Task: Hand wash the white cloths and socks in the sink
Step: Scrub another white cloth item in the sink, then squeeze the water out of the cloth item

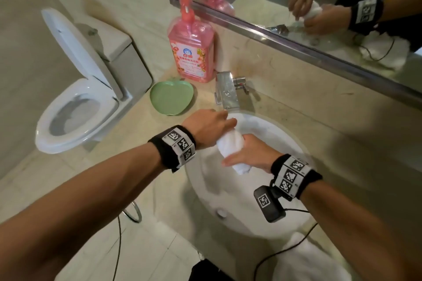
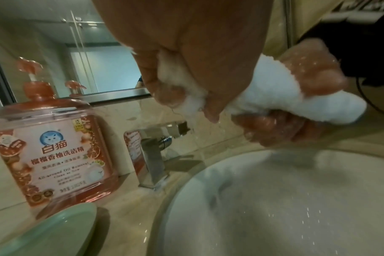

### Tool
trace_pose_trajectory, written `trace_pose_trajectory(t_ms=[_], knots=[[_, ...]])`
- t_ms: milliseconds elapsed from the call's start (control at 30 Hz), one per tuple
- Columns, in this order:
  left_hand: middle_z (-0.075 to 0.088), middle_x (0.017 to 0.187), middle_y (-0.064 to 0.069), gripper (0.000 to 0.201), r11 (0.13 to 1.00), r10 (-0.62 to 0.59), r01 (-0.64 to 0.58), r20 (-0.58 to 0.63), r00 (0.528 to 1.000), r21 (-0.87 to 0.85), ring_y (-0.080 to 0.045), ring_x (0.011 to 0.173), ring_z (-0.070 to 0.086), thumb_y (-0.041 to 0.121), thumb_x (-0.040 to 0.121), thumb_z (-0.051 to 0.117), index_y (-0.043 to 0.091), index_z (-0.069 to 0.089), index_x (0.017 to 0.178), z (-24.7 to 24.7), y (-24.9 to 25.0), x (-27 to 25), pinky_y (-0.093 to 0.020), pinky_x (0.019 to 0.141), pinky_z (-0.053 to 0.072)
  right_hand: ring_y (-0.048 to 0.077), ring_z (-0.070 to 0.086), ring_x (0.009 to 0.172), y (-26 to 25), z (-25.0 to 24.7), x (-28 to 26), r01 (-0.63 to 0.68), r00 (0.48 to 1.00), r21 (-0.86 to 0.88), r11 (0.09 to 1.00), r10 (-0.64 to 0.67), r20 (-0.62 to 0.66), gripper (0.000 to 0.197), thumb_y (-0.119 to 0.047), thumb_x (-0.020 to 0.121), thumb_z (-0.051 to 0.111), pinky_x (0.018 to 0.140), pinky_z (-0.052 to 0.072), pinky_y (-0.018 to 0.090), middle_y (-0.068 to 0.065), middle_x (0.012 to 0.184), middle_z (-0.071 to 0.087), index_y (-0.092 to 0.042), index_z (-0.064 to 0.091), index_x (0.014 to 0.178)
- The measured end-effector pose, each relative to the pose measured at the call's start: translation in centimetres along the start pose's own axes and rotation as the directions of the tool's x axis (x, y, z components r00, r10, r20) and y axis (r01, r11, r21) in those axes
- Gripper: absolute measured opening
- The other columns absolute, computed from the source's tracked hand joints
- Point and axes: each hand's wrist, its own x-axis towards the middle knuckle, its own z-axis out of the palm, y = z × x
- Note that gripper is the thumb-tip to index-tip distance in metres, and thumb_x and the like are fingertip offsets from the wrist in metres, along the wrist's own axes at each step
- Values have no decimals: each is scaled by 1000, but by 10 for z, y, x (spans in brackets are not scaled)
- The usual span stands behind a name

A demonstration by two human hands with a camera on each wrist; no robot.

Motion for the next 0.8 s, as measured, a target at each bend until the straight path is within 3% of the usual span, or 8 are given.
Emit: trace_pose_trajectory(t_ms=[100,233,367,467,600,667,733,800], knots=[[60,92,-11,23,996,-87,88,79,993,-6,-35,76,64,20,89,56,13,53,111,14,7,5,-35,54,35,20,70,85,10,-1,2,5,994,-189,982,-25,-103,39,-23,61,84,67,59,37,0,91,73,-21,68,97],[65,89,-11,24,977,-200,209,186,962,-32,-35,75,64,18,83,60,14,56,106,28,12,13,-34,57,37,21,64,86,22,-3,6,-9,982,-468,884,-80,-169,50,-36,62,79,60,50,28,-3,97,66,-25,60,106],[70,95,-5,25,958,-249,283,350,903,-48,-29,87,67,20,80,61,23,65,104,40,17,22,-29,64,45,37,64,91,27,-1,15,20,957,-778,628,-237,-167,42,-37,77,71,66,42,32,12,99,68,-18,56,111],[70,103,-2,26,950,-252,308,459,852,-50,-26,96,68,23,82,58,24,67,107,51,19,32,-32,79,55,36,67,84,27,-3,20,51,927,-901,432,-356,-118,28,-26,83,67,62,38,33,11,93,69,-15,55,106],[70,100,-5,22,891,-244,406,543,804,-202,-26,89,67,24,84,58,17,66,103,60,18,38,-31,70,51,31,68,78,26,-7,24,29,922,-968,248,-381,-70,27,-20,83,69,59,36,33,6,91,67,-17,53,105],[70,87,-6,22,843,-231,463,592,772,-275,-24,76,67,21,77,65,14,67,98,61,14,39,-28,61,49,29,68,77,26,-9,25,45,916,-973,226,-398,-50,39,-26,82,74,58,35,33,5,94,66,-18,49,111],[67,66,-3,26,776,-196,518,643,740,-360,-18,55,63,20,73,71,12,67,97,60,8,39,-23,50,46,30,66,76,29,-12,24,115,898,-956,269,-439,-16,52,-30,81,75,58,36,33,4,101,60,-21,43,122],[67,69,-1,37,701,-174,560,657,733,-440,-16,53,63,23,75,77,12,63,108,57,3,37,-23,47,49,31,64,77,28,-16,23,188,887,-914,360,-462,0,53,-31,81,73,61,38,33,3,105,55,-26,45,125]])
